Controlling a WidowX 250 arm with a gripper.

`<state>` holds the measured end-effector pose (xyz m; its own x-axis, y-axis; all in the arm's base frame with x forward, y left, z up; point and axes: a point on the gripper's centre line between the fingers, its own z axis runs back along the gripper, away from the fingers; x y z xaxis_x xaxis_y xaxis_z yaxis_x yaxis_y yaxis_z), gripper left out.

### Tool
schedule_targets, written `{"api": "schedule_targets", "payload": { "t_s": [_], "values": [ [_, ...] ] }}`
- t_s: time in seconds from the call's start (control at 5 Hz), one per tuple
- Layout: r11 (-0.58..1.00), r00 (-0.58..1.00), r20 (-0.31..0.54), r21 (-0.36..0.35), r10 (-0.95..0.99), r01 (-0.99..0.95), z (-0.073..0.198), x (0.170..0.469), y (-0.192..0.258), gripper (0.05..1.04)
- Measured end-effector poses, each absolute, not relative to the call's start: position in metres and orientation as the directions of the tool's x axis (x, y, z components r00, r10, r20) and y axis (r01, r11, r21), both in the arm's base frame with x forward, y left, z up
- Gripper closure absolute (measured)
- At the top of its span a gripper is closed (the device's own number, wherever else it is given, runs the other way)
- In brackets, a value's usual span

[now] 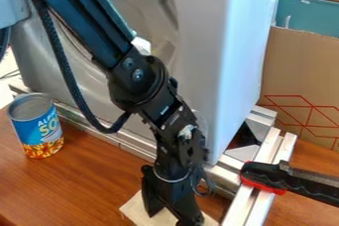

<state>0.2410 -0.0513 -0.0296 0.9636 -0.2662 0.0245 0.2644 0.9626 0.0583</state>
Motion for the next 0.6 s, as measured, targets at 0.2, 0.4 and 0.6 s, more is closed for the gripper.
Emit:
{"api": "schedule_targets", "payload": {
  "t_s": [0.2,0.4,0.6],
  "values": [
    [0.967,0.97,0.048,0.103,-0.237,0.231,-0.03,0.25,-0.031,0.083],
    [0.977,0.981,0.059,0.122,-0.183,0.174,-0.03,0.254,-0.006,0.083],
    [0.978,0.99,0.043,0.166,-0.136,0.127,-0.028,0.251,0.026,0.083]
  ]
}}
